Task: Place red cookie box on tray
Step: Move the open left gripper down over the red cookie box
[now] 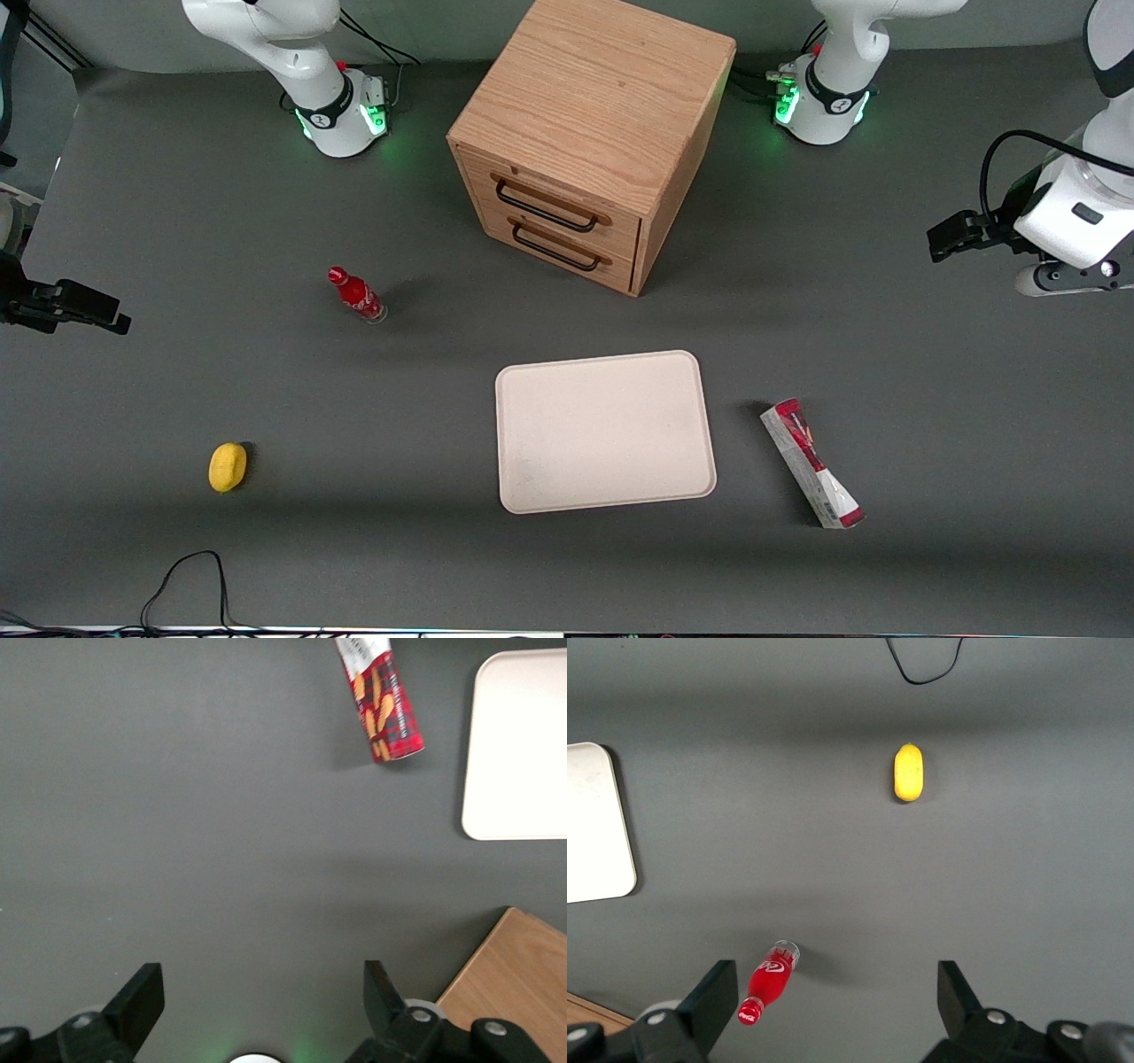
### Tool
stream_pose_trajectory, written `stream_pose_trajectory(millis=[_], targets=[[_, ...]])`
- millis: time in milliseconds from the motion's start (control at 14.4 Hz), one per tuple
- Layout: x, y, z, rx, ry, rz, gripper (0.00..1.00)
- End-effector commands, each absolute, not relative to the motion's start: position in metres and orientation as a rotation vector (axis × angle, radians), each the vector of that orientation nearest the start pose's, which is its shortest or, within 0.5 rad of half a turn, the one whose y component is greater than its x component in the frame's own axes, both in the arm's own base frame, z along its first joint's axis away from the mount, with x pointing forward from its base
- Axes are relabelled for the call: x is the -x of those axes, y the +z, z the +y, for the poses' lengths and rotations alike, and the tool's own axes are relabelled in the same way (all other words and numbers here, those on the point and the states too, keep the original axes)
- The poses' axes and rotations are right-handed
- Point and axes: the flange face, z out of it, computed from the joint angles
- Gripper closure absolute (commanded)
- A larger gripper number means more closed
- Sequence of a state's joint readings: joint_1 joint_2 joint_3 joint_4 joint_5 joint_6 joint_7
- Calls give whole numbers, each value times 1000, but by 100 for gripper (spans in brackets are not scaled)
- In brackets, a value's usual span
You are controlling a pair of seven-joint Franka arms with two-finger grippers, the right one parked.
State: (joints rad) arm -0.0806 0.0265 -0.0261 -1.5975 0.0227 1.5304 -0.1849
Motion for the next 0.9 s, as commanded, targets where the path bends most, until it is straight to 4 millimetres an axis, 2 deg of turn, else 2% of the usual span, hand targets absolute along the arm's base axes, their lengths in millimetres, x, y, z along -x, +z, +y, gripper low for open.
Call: stream_pose_trajectory(millis=[0, 139, 278, 556, 833], targets=[[-583, 607, -94, 3114, 178, -259, 0], [-603, 604, -142, 3101, 204, -413, 0], [-617, 601, -173, 3079, 219, -582, 0], [-622, 597, -180, 3077, 207, -624, 0], [-626, 591, -173, 3072, 217, -633, 0]])
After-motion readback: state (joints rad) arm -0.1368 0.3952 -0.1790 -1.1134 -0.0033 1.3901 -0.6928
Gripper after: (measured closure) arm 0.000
